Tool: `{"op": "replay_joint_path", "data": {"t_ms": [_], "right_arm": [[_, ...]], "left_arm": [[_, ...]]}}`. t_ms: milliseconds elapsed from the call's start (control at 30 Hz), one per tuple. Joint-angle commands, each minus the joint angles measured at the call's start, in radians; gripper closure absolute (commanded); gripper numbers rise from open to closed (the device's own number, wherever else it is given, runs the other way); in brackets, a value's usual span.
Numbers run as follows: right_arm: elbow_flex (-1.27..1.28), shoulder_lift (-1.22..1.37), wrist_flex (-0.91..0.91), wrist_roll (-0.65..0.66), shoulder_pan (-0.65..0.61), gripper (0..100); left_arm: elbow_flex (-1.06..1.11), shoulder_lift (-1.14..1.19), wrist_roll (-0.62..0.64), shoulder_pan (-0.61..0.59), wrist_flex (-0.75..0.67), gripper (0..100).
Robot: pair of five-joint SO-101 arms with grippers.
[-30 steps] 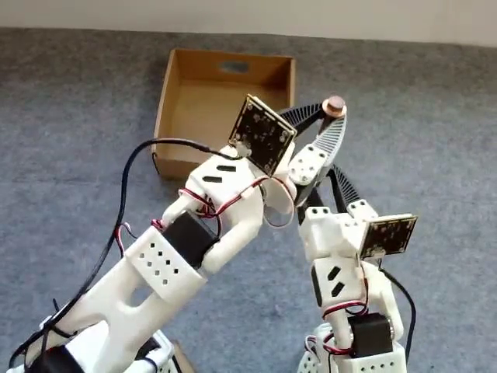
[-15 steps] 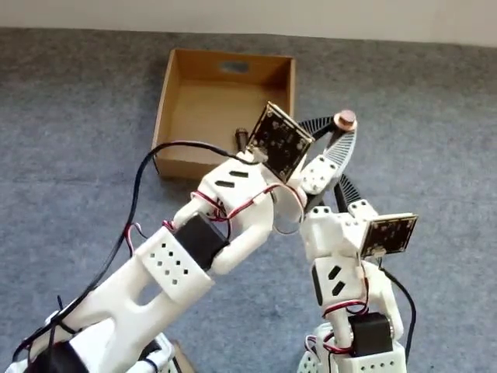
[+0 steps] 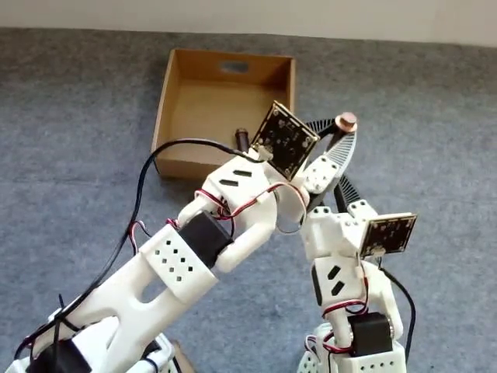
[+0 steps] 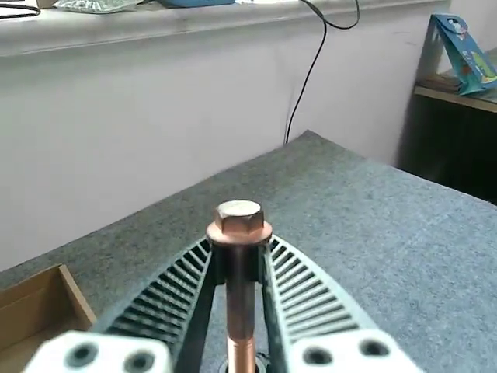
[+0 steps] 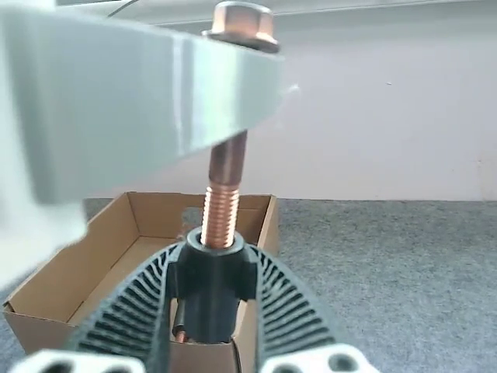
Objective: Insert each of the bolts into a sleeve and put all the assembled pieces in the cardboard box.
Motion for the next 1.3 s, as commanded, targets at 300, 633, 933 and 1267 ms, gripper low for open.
{"op": "replay_joint_path", "data": {"t_ms": [300,633,933,1267], "right_arm": [[0.012,-0.010,-0.027,-0.008,0.005,99.2],[0.012,-0.010,-0.027,-0.008,0.005,99.2],[0.012,-0.010,-0.027,-0.008,0.005,99.2],[0.013,-0.010,-0.027,-0.008,0.005,99.2]], "left_arm": [[0.001,-0.074,0.008,-0.045,0.224,99],[0.073,-0.114,0.008,-0.045,0.224,99],[0.071,-0.114,0.009,-0.101,0.229,91],[0.015,-0.140,0.164,-0.107,0.405,85]]}}
